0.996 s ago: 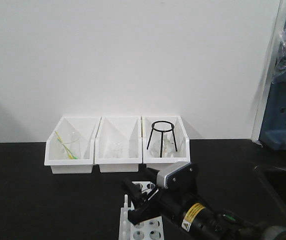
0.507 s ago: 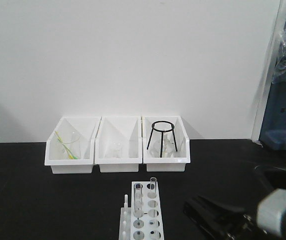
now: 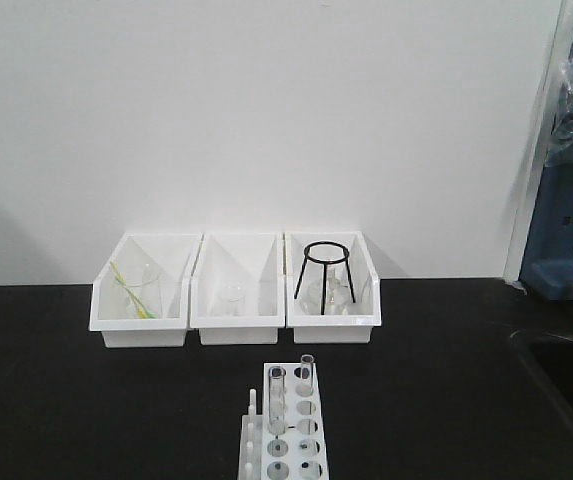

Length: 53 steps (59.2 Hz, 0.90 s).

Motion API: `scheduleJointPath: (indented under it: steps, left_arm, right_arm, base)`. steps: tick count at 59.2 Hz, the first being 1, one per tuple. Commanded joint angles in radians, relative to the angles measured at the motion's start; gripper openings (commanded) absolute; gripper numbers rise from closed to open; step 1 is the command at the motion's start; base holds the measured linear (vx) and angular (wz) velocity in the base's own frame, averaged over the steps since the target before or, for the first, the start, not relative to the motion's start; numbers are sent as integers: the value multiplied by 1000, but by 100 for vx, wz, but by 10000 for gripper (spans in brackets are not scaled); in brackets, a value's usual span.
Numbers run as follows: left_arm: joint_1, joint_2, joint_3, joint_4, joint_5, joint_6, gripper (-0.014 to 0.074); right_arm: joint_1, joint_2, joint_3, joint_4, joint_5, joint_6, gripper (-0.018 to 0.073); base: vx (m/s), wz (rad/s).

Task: Flip and reinsert test tube from rack
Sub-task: 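Open the right gripper and withdraw it up from the rack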

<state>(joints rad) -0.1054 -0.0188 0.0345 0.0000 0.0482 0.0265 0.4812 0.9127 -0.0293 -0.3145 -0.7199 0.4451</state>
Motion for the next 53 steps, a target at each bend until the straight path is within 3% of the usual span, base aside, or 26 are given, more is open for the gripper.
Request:
scheduleJointPath:
  steps: [1, 11, 19, 28, 34, 40, 53]
  left_arm:
    - [0, -8, -6, 0, -81, -2, -6]
    - [0, -8, -6, 0, -81, -2, -6]
    - [0, -8, -6, 0, -81, -2, -6]
    - [0, -8, -6, 0, -81, -2, -6]
    - [0, -8, -6, 0, -81, -2, -6]
    - [0, -8, -6, 0, -81, -2, -6]
    - [0, -8, -6, 0, -81, -2, -6]
  right_arm:
    - [-3, -55, 5, 62, -72, -35, -11]
    - [-7, -281, 15, 240, 84, -274, -11]
    - [-136, -498, 15, 326, 328, -445, -11]
    - [-326, -707, 15, 274, 533, -417, -11]
    - [-393, -830, 16, 207, 658, -355, -11]
    - [-413, -947, 16, 169, 764, -328, -11]
    - [-408, -938, 62, 208, 804, -327, -11]
  base:
    - [0, 0]
    - [0, 0]
    - [0, 0]
    - [0, 0]
    - [0, 0]
    - [0, 0]
    - [0, 0]
